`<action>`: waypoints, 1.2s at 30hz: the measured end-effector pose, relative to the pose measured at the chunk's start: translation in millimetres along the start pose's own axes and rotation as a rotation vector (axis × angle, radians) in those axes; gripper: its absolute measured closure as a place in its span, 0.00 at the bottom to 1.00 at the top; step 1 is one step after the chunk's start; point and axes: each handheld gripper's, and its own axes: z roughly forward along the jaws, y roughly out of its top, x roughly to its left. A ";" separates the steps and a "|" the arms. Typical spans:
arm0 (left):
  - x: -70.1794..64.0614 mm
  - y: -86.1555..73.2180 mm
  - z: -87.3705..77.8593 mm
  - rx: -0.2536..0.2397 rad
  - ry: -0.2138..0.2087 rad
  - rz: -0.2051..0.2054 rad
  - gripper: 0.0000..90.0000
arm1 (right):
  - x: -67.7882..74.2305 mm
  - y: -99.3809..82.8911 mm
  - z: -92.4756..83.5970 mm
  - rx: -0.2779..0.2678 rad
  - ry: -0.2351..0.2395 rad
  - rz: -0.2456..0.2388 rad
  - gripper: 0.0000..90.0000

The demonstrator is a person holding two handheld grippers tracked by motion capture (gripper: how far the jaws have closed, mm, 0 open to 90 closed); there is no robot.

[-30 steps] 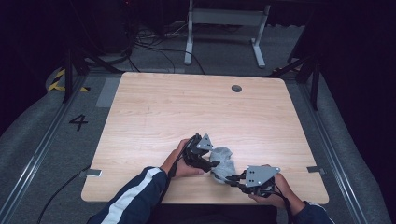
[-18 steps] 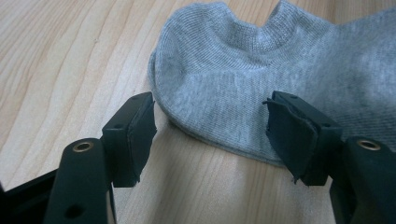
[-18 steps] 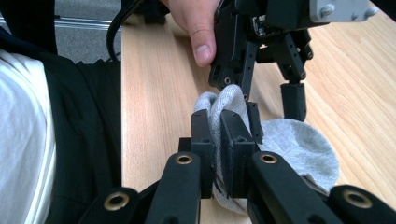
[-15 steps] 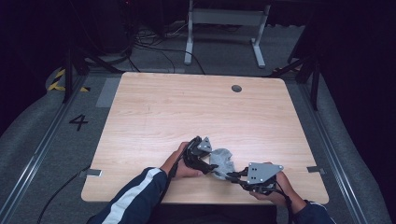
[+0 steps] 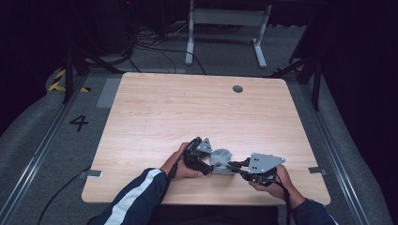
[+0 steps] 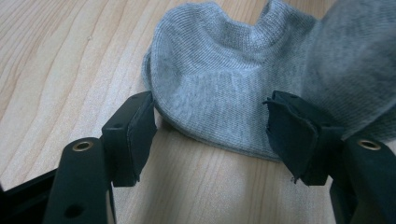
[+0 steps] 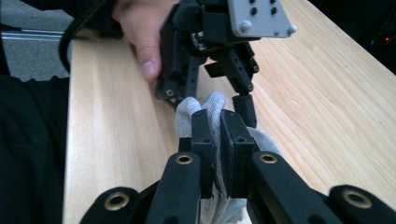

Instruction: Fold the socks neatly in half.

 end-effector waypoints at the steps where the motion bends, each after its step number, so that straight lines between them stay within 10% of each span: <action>1: -0.4 0.0 0.3 -0.004 -0.001 -0.006 0.37 | -1.2 0.0 0.8 0.002 -0.004 0.001 0.95; 21: 1.7 -0.8 -0.9 -0.002 -0.012 0.007 0.37 | -31.6 -6.1 39.5 0.103 -0.088 0.008 0.96; 36: 4.9 -3.5 -13.1 0.030 0.012 -0.038 0.37 | -45.6 -27.7 75.4 0.225 -0.040 0.085 0.96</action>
